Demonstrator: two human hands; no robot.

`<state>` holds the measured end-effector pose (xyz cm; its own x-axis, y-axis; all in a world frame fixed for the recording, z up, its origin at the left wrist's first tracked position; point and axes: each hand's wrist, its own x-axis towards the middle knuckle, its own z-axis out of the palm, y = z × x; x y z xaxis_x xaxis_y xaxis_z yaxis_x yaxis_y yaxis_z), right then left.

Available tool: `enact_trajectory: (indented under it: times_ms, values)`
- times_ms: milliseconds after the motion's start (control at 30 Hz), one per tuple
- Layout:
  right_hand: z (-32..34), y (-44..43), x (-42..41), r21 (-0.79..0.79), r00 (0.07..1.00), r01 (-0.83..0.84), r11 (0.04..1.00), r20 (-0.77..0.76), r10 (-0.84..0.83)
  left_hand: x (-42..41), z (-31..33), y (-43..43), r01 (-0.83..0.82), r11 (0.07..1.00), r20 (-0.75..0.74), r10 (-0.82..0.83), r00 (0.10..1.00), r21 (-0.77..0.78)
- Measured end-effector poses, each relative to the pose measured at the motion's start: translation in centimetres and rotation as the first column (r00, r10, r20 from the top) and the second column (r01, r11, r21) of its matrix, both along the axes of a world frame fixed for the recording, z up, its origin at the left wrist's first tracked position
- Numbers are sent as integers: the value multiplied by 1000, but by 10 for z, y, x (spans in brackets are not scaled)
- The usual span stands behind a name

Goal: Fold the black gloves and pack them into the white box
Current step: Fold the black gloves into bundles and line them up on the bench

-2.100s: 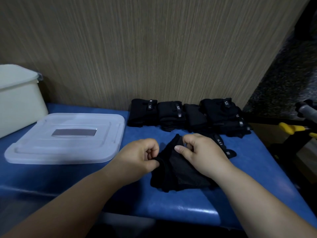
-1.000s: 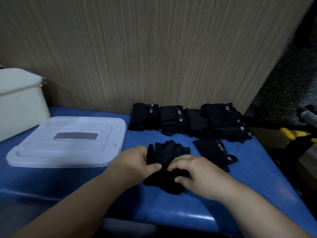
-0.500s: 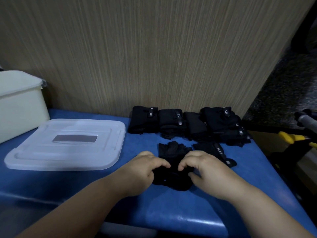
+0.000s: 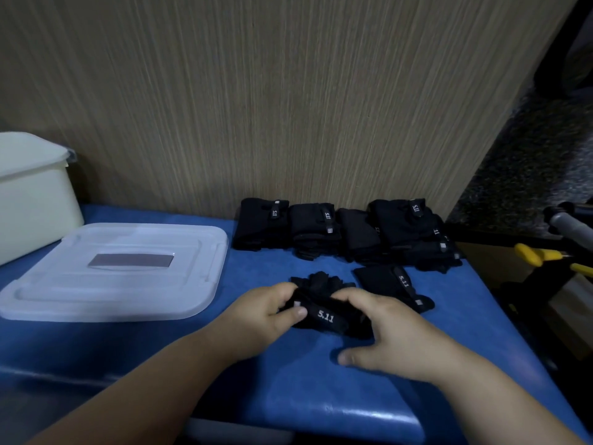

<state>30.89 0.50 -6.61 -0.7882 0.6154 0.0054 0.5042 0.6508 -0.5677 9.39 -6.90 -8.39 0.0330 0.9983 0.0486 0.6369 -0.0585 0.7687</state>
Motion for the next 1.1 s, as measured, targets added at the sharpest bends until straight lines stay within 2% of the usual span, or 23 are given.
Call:
enact_trajectory:
  times_ms: [133,200,300,433,600,700,800,900,967,1000,1067,1100]
  values:
    - [-1,-3,-4,-25,977,136,990,-160,-138,3,0,4,-92,994,77,97,992,-58]
    - [-2,-5,-8,-41,964,190,981,-179,-194,6,2,7,-123,989,70,129,989,-85]
    - [-2,-9,-12,10,956,264,965,-134,-260,14,3,10,-163,983,-1,163,987,-80]
    - [-1,-13,-18,194,962,269,944,4,-275,21,0,11,-238,969,-118,229,966,-67]
    - [2,-13,-23,124,953,286,950,64,-295,22,0,8,-372,928,-311,350,883,-11]
    - [4,-13,-25,110,947,304,946,73,-313,22,1,6,-353,928,-386,283,878,-121]
    - [4,-12,-23,95,943,328,940,31,-332,22,3,8,-324,926,-349,243,905,-195]
    - [7,-10,-19,49,929,370,928,-50,-368,28,5,13,-319,934,-241,276,930,-162]
    - [8,-6,-15,43,912,401,915,-109,-395,37,8,21,-333,931,-27,333,943,-152]
    - [9,-4,-12,50,899,424,904,-149,-413,43,11,26,-335,928,148,359,921,-167]
    - [13,3,-4,46,852,486,873,-247,-462,58,18,37,-295,937,523,349,777,-187]
    - [15,7,1,38,824,517,855,-292,-486,67,21,43,-263,947,648,317,692,-182]
